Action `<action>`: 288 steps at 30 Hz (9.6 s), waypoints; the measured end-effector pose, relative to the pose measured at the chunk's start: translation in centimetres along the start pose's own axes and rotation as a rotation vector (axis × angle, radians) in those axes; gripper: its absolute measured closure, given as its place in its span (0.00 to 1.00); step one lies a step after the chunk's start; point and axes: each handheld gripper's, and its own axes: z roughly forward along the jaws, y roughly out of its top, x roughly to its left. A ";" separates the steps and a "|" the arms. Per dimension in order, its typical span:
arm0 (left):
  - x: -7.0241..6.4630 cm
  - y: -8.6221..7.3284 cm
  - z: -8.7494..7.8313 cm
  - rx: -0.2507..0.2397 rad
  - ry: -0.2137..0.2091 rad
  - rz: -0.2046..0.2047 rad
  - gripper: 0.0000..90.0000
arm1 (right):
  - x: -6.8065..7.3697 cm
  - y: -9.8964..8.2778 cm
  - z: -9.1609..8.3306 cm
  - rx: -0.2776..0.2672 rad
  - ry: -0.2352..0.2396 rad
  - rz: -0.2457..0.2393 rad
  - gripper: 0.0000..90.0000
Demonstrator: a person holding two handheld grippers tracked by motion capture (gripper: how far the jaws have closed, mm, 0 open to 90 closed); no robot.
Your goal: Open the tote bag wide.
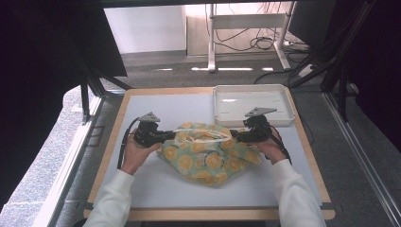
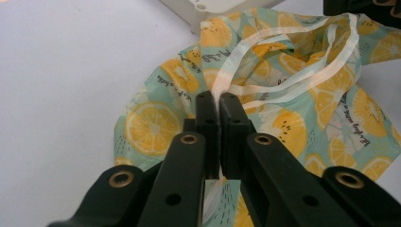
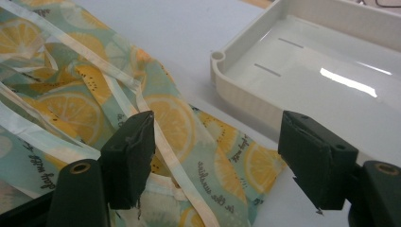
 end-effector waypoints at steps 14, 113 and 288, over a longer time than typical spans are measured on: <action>0.1 0.0 -0.1 0.004 -0.004 -0.005 0.98 | 1.2 -1.0 2.1 0.097 0.074 -0.037 0.34; -0.9 -2.2 -3.1 -0.090 -0.010 0.025 0.99 | 4.7 -0.2 -5.8 -0.141 0.096 -0.081 0.98; -3.2 -2.4 0.5 -0.054 -0.121 0.009 1.00 | 9.3 -3.1 -2.9 0.031 0.246 -0.112 0.99</action>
